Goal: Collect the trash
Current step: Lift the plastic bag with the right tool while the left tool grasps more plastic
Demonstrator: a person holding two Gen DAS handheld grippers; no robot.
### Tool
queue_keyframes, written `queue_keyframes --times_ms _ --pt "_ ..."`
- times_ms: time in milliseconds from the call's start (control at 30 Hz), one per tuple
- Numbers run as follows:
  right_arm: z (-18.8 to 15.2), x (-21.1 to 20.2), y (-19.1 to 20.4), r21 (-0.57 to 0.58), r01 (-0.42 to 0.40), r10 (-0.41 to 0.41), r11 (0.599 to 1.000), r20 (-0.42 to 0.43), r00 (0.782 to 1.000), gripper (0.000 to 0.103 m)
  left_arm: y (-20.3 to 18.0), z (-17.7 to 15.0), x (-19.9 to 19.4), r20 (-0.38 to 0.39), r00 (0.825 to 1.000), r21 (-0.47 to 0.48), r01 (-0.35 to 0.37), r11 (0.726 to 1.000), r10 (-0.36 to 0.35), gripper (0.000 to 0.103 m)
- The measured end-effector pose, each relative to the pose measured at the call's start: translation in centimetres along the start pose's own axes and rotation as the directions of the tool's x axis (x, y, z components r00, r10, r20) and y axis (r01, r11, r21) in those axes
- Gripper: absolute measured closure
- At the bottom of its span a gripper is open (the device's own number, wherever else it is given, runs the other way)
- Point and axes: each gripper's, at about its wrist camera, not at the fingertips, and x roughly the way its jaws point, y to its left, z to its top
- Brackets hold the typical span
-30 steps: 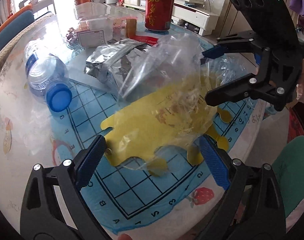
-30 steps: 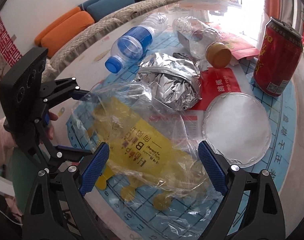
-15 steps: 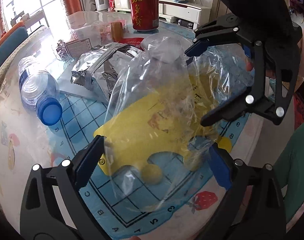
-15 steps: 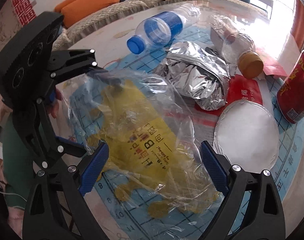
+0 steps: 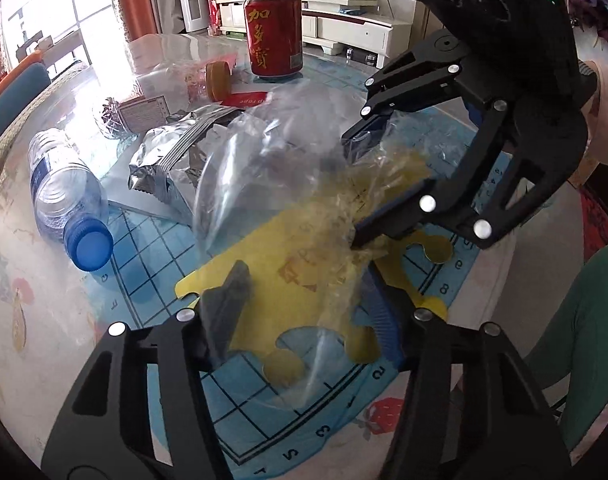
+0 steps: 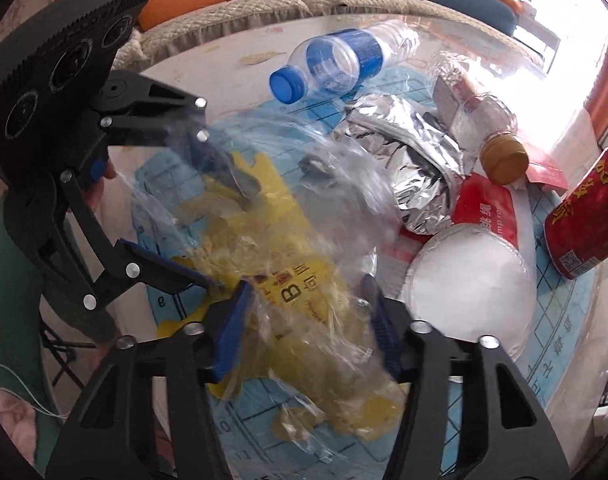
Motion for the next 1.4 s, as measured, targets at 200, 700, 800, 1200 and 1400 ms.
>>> queue_keyframes --times_ms 200,700,800,1200,1400 --pt "-0.2 -0.7 -0.4 0.049 -0.032 0.031 0.998 0.023 0.999 0.088 -0.2 0.8 0.0 -0.005 1.0 -0.005 0.011 1.0 -0.011 0.076" --pt "-0.5 -5.1 -2.1 0.118 0.038 -0.051 0.992 0.105 0.993 0.088 1.4 3.5 -1.0 0.069 0.997 -0.079 -0.016 0.997 0.022 0.071" --pt "-0.3 -5.0 -2.7 0.141 0.049 -0.063 0.989 0.103 0.993 0.088 2.5 4.0 -0.5 0.067 0.997 -0.1 -0.032 0.994 0.039 0.071" --pt "-0.4 -3.8 -4.8 0.18 0.035 -0.057 0.983 0.117 0.992 0.088 5.4 5.4 1.5 0.059 0.991 -0.13 -0.111 0.985 0.12 0.042" --pt "0.7 -3.1 -5.8 0.192 0.044 -0.068 0.98 0.12 0.99 0.088 6.0 5.5 1.6 0.052 0.98 -0.094 -0.185 0.978 0.191 0.026"
